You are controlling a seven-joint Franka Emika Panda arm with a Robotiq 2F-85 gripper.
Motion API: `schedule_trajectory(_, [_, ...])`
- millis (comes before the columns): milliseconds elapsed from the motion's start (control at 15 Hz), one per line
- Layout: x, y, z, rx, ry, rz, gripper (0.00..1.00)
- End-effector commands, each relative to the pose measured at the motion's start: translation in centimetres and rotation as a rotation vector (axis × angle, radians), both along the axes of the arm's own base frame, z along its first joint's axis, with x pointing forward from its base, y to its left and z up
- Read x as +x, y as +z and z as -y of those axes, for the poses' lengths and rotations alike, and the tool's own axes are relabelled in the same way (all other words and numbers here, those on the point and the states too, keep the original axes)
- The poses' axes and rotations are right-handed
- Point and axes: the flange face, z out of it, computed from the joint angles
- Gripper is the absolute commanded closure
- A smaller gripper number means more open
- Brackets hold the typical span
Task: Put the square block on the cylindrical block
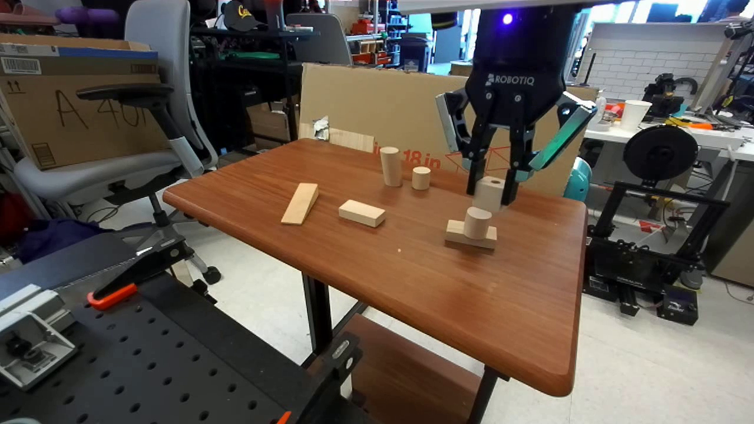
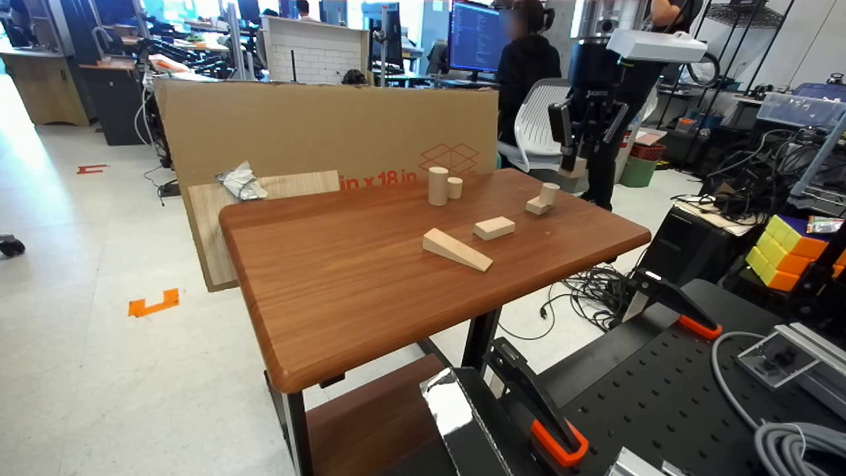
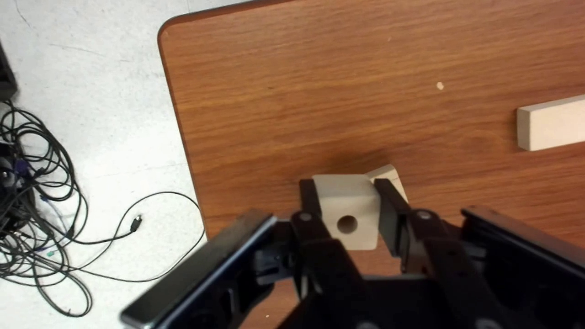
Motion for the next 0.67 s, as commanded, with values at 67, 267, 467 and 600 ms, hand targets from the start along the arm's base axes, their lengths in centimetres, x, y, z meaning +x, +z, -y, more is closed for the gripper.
schedule_trajectory(67, [0.21, -1.26, 0.19, -0.013, 0.013, 0.019, 0.91])
schedule_trajectory(267, [0.36, -1.55, 0.17, -0.020, 0.020, 0.027, 0.91])
schedule_trajectory(467, [0.41, -1.44, -0.08, -0.022, 0.030, 0.034, 0.91])
schedule_trajectory(600, [0.58, -1.38, -0.25, -0.024, 0.034, 0.044, 0.91])
